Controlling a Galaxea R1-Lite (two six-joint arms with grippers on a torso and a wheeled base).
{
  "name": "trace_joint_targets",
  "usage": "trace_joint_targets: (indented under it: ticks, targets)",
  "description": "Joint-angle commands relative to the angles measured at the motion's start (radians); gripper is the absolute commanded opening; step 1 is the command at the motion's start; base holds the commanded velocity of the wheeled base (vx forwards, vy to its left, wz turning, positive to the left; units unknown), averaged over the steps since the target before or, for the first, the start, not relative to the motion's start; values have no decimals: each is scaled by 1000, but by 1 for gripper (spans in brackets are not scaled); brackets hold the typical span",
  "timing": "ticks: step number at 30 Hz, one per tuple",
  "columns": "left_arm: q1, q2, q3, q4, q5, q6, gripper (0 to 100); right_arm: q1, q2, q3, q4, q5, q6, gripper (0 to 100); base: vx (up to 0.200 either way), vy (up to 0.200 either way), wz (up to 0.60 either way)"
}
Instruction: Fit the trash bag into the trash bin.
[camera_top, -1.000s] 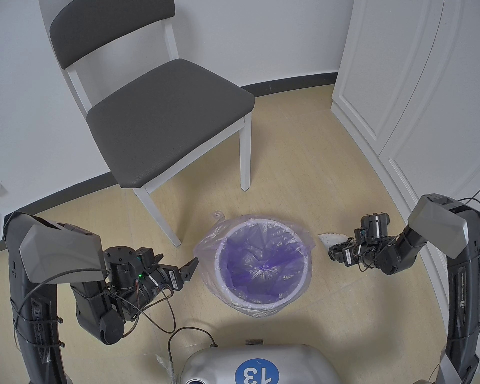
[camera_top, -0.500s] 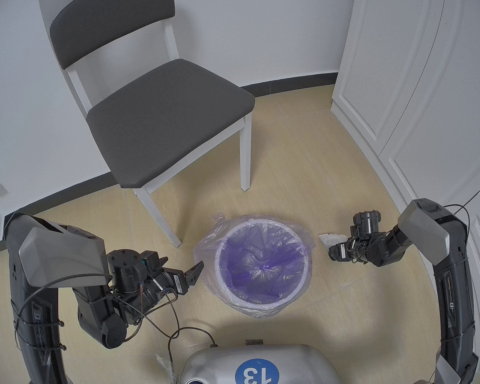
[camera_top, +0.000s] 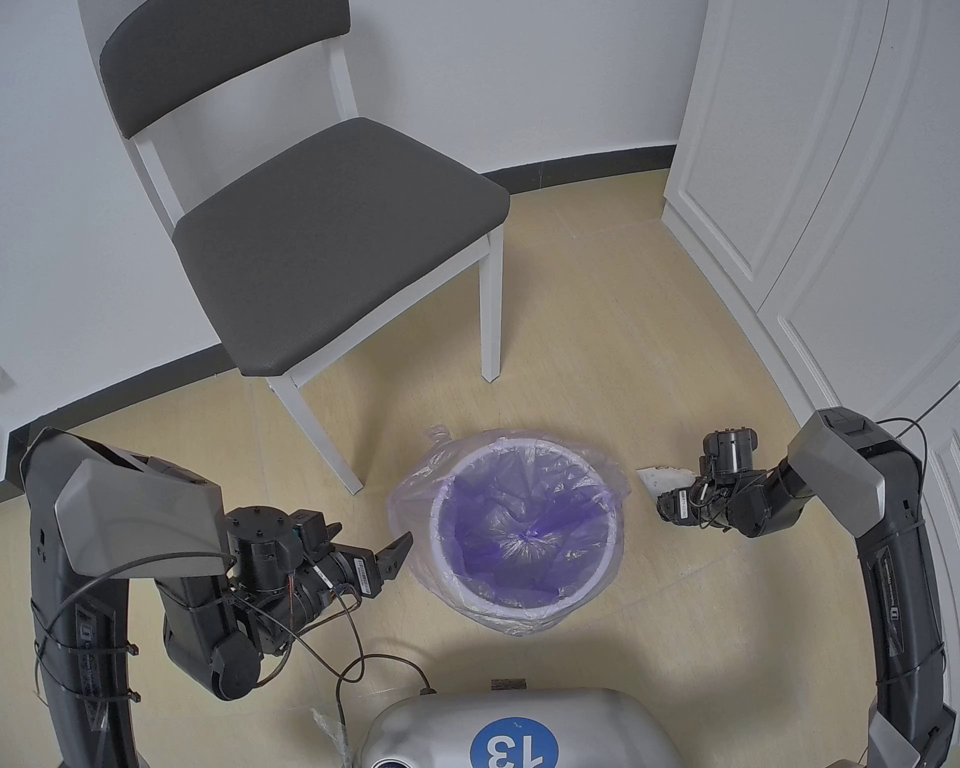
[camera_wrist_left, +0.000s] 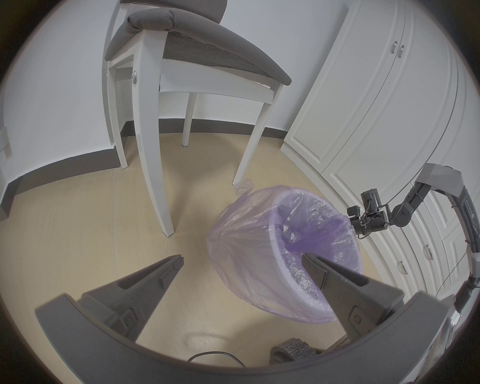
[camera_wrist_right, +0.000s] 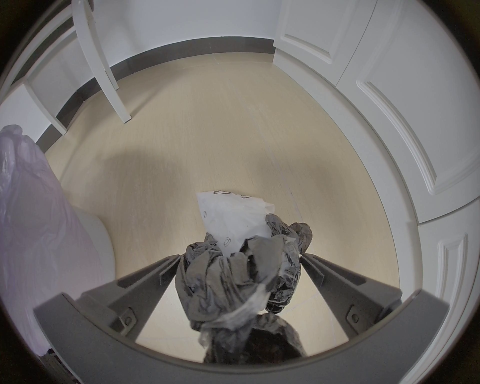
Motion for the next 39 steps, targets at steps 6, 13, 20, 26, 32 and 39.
trace_joint_targets:
  ticks: [6, 13, 20, 26, 32, 39]
  targets:
    - [0, 3, 5, -18, 0, 1, 100, 0, 15, -1, -8, -1, -1, 100, 0, 0, 0]
    - [8, -2, 9, -18, 0, 1, 100, 0, 17, 10, -42, -1, -6, 0, 0, 0, 0]
    - [5, -10, 12, -18, 0, -1, 100, 0, 17, 13, -45, -1, -3, 0, 0, 0, 0]
    - [0, -16, 20, -18, 0, -1, 100, 2, 15, 14, -47, -3, -4, 0, 0, 0, 0]
    - [-5, -11, 23, -18, 0, -1, 100, 2, 20, 64, -177, 0, -15, 0, 0, 0, 0]
    - [-12, -11, 26, -18, 0, -4, 100, 10, 24, 225, -574, 26, -49, 0, 0, 0, 0]
